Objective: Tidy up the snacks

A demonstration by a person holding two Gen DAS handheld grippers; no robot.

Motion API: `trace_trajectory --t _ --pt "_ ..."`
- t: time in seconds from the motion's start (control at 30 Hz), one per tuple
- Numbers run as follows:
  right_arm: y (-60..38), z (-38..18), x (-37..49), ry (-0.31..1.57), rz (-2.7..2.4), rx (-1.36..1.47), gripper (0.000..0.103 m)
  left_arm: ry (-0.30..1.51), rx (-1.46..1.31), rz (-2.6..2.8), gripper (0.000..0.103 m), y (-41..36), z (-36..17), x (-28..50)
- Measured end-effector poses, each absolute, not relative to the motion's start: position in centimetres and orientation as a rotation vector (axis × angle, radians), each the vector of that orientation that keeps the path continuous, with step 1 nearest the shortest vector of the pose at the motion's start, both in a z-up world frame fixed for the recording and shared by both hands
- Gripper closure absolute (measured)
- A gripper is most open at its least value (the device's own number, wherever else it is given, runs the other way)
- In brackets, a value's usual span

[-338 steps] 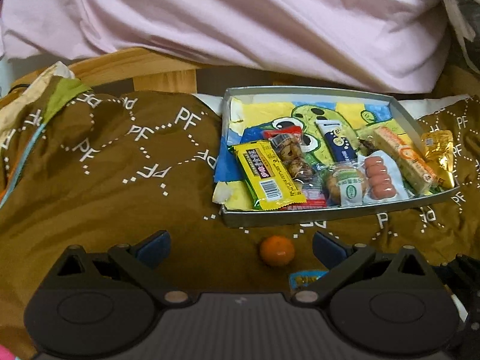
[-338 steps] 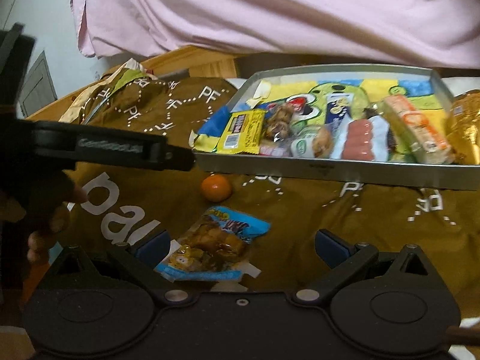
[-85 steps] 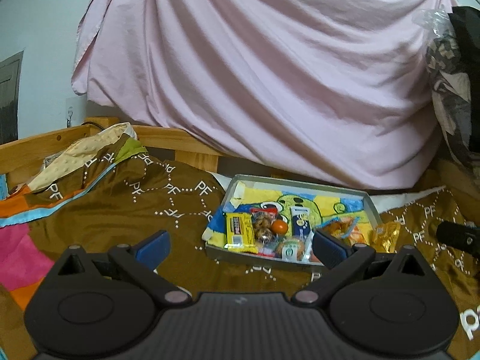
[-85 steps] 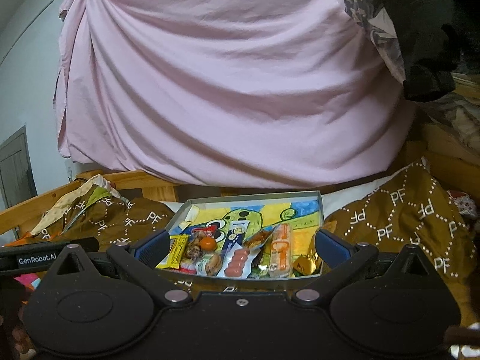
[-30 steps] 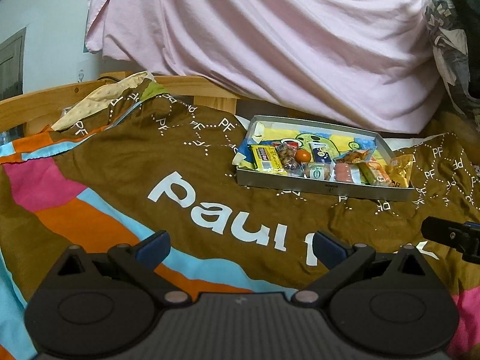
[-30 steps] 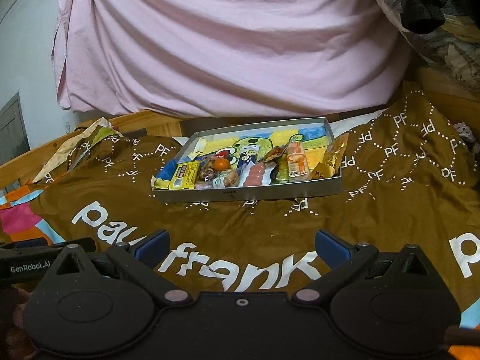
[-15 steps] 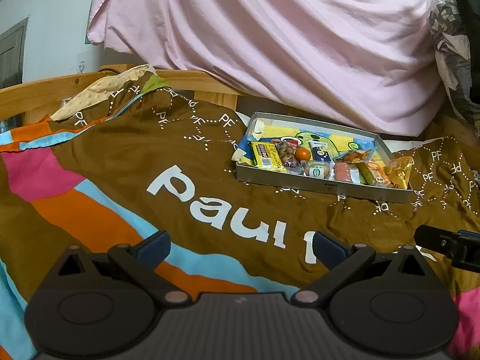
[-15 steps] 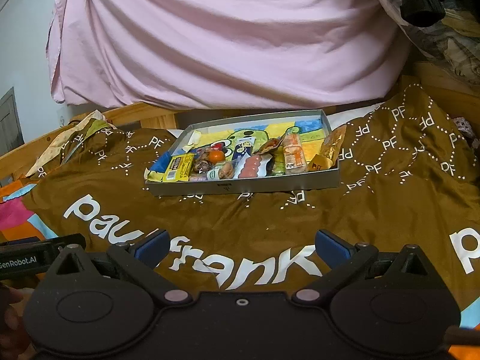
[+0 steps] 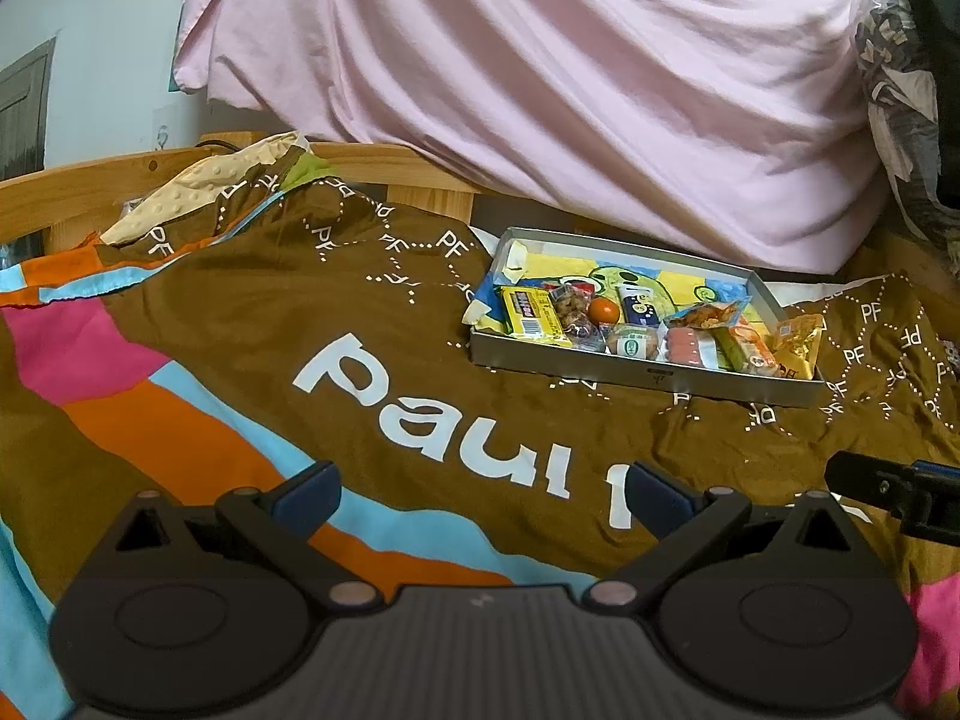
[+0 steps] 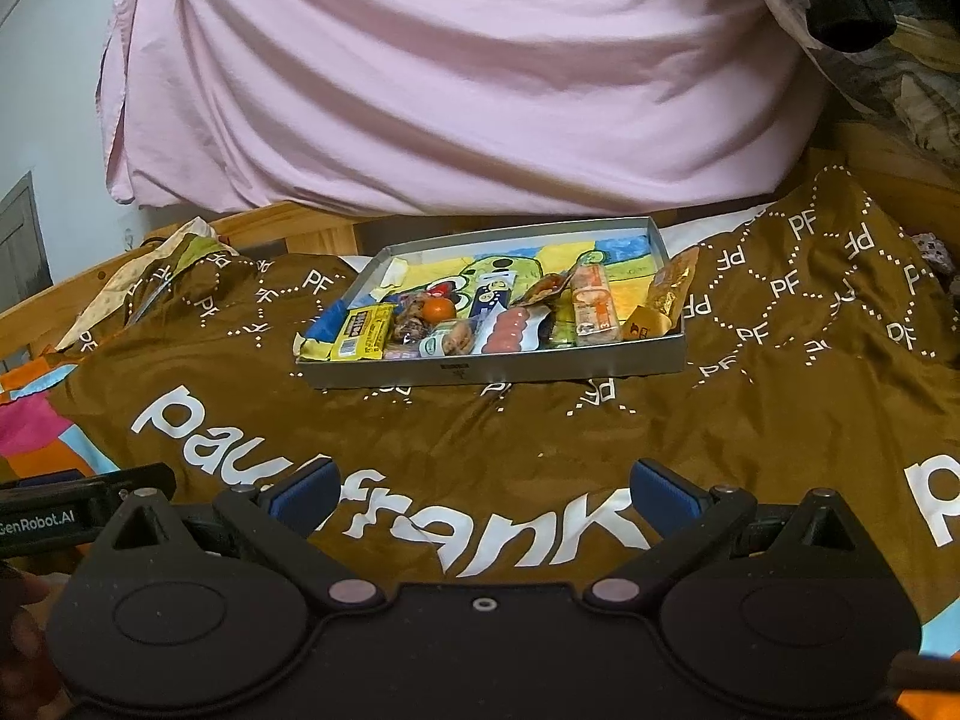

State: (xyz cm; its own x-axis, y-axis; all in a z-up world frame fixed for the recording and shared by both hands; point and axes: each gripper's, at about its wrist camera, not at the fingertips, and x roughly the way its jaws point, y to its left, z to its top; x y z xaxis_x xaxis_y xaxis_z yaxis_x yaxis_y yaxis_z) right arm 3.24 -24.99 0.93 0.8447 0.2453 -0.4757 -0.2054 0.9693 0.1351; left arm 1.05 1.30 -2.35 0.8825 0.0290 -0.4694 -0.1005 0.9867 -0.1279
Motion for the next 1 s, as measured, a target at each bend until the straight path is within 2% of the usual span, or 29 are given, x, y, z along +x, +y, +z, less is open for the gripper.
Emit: trace_trajectory --t 1.0 --pt "-25.04 0.8 3.35 0.517 0.235 0.081 0.001 0.476 -0.134 0.062 0.0 1.23 -2.19 0.94"
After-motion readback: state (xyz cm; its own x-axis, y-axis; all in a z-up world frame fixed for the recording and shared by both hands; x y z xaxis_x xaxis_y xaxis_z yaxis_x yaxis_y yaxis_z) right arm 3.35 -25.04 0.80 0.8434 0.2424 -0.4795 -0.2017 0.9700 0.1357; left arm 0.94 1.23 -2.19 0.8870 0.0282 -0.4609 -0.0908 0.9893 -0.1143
